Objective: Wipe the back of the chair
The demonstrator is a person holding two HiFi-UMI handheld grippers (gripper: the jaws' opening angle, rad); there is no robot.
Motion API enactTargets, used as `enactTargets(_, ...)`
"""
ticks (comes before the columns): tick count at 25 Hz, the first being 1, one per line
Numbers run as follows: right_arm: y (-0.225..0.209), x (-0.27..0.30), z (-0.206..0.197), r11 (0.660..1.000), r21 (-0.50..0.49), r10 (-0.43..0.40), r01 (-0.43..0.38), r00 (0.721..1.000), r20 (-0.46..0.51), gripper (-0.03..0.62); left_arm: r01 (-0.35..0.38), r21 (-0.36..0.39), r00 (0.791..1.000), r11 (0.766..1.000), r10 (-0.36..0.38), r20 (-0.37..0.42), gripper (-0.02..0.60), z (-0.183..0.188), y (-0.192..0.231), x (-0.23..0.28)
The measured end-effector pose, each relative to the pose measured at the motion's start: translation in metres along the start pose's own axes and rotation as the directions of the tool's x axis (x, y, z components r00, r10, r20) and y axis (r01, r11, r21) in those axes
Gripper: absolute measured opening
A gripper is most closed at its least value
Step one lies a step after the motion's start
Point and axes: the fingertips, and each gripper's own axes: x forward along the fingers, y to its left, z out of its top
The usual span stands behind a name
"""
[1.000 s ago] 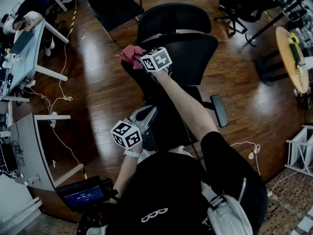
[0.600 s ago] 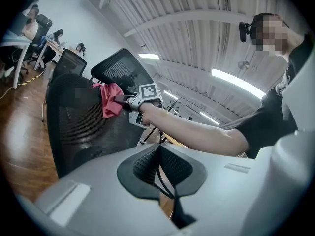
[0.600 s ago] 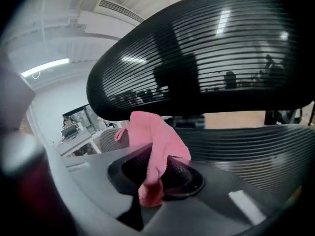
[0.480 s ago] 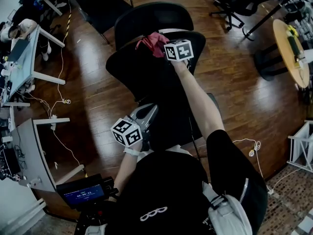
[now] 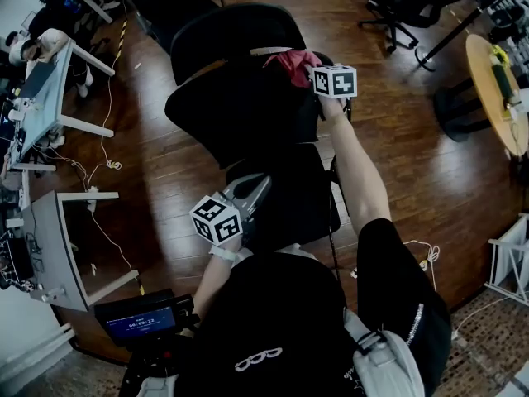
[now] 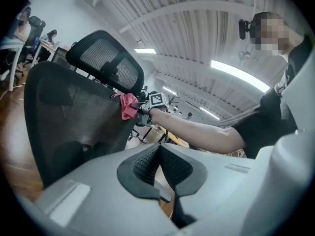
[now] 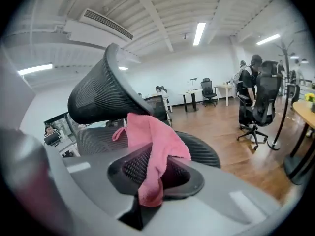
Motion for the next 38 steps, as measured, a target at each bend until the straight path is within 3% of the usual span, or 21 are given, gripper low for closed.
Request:
enactTargets(8,-0.068,-0.044,-0.016,0.990,0.022,-0.141,0.141,0.990,0.011,0.046,-0.076,-0.015,0.996,0.997,0.077,0.035,-0.008,-0.015,-0.016,-0.011)
enactTargets(15,-0.022,-0.085,-0.041,0.991,-0.017,-0.132,0.133,0.990,0.049,0.046,-0.130,-0.001,0.987,0.992,0.129,0.099,-0.008,-0.014,-0.008,-0.060)
enactTargets(19,0.038,-0.114,-0.069,0.995,-0.079,-0.056,0.061,0.996,0.062,0.046,-0.125,0.035,0.978,0.992,0.117,0.172,-0.008,-0.010,-0.012,-0.081)
enactTargets(25,0.180,-0.183,-0.140,0.982,-0.183,0.063,-0.055,0.997,0.038,0.046,-0.084,0.039,0.978,0.996,0.075,0.193,-0.008,-0.035,-0.021,-0.143)
enactTargets(31,0.303,-0.260,-0.220,0.975,-0.184,0.134,-0.127,0.991,0.027,0.046,-0.072,0.066,0.986,0.995,0.061,0.155,-0.008,-0.068,-0.040,-0.204)
enactTargets(38,0.432,-0.294,-0.293,0.973,-0.167,0.163,-0.159,0.987,0.006,0.046,-0.042,0.096,0.989,0.995,0.027,0.145,-0.008,-0.099,-0.050,-0.272)
